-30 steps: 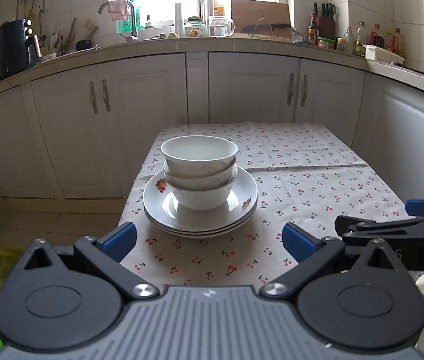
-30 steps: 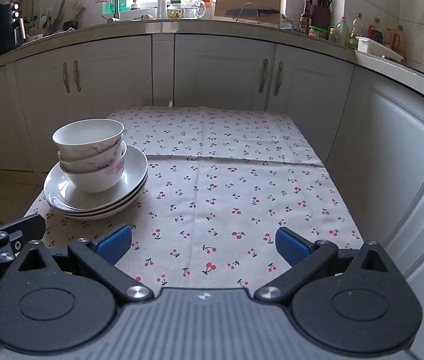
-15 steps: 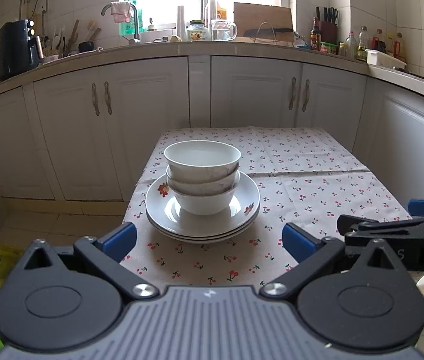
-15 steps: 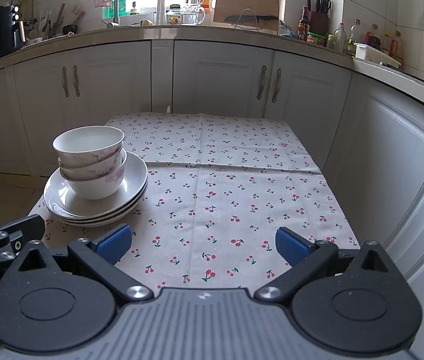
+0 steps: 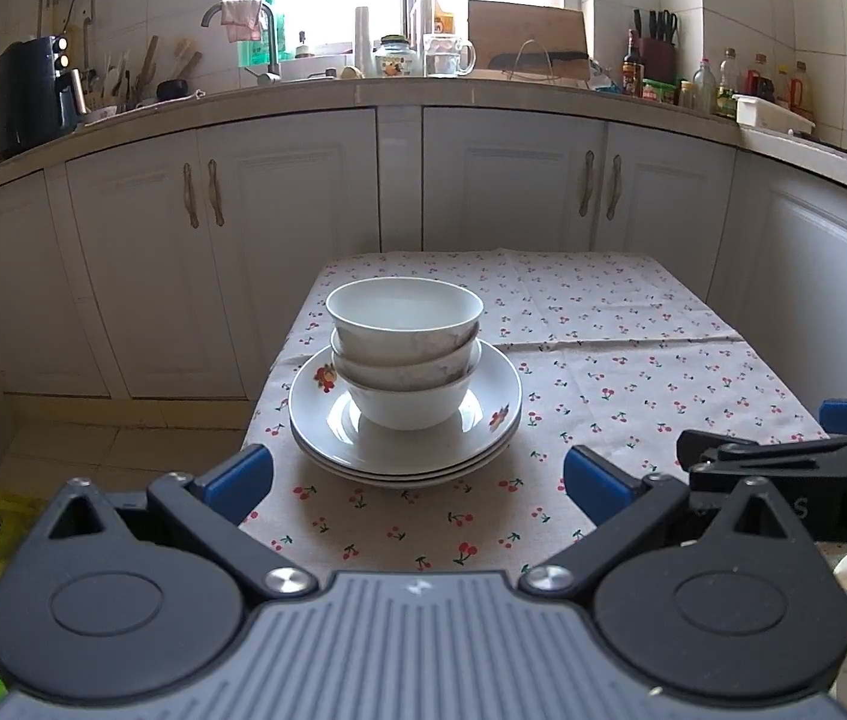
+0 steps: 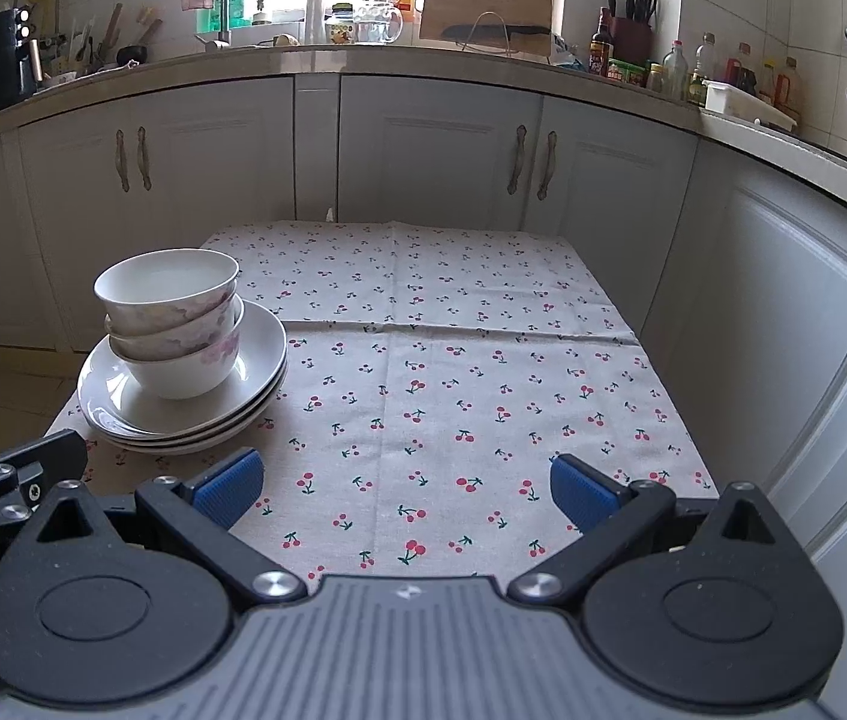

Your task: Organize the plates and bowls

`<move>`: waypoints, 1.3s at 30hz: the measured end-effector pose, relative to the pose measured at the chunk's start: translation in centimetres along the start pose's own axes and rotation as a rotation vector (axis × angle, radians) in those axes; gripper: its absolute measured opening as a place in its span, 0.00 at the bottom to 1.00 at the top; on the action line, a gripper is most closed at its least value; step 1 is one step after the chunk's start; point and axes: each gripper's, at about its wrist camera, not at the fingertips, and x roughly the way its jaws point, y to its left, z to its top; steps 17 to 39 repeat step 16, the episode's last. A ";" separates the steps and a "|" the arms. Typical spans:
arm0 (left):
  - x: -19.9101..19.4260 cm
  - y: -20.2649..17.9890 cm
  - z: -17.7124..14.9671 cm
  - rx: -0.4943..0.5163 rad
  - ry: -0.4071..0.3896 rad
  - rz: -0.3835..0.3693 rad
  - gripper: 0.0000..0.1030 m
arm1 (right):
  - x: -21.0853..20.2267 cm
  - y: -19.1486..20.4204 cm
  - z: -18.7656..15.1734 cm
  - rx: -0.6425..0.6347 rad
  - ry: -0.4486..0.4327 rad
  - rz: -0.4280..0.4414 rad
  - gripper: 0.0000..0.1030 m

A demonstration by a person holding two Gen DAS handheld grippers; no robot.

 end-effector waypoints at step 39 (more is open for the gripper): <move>0.1 -0.1 0.0 0.000 -0.003 0.006 0.99 | 0.0 -0.1 0.0 0.004 0.003 -0.003 1.00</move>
